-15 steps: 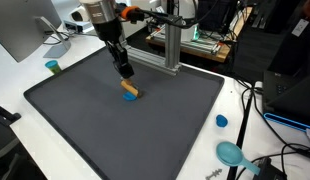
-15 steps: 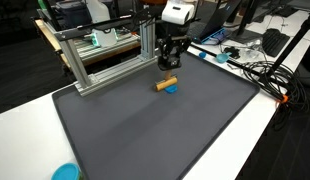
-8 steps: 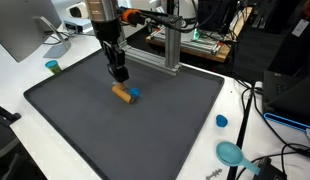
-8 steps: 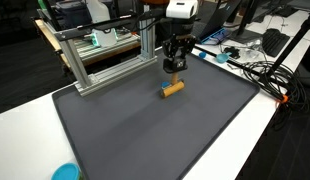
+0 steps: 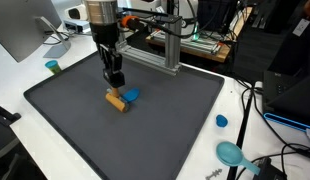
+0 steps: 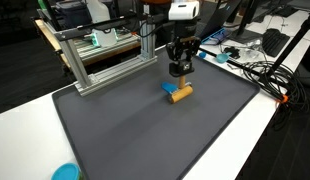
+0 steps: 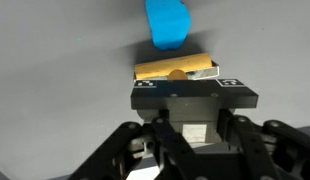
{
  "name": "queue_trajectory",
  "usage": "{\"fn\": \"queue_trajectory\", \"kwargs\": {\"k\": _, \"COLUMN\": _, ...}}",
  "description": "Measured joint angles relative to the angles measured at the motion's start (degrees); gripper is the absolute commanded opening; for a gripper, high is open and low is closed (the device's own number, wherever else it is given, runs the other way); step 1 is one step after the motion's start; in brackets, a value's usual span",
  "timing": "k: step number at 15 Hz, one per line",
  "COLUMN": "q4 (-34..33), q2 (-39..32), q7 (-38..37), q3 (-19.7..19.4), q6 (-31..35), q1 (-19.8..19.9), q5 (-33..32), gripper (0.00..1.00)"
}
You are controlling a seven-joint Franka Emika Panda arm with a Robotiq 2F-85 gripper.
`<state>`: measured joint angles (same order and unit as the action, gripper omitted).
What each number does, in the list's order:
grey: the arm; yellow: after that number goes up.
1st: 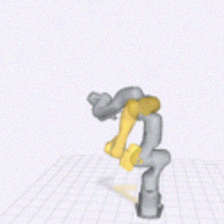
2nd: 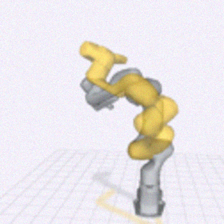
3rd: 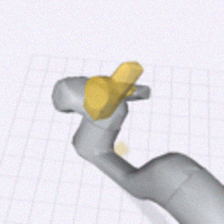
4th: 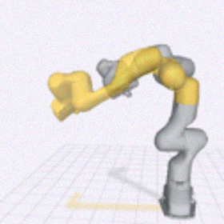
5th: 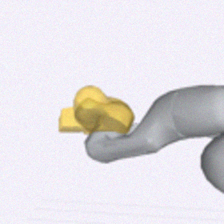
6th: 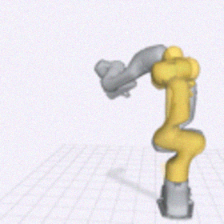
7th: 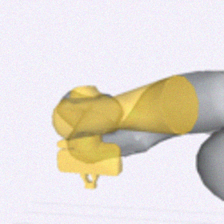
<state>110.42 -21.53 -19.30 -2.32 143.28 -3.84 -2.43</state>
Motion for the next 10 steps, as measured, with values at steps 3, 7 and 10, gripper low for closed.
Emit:
{"fn": "queue_trajectory", "kwargs": {"k": 3, "q4": -0.28, "q2": 5.21, "q7": 9.76, "q3": 2.56, "q6": -7.9, "q1": 0.8, "q5": 2.78, "gripper": 0.22}}
{"fn": "queue_trajectory", "kwargs": {"k": 7, "q4": -3.1, "q2": 12.67, "q7": 18.53, "q3": 5.03, "q6": -25.37, "q1": 0.49, "q5": 2.91, "gripper": 0.22}}
{"fn": "queue_trajectory", "kwargs": {"k": 10, "q4": -5.0, "q2": 12.74, "q7": 24.43, "q3": 6.52, "q6": -32.85, "q1": -0.1, "q5": 2.9, "gripper": 0.22}}
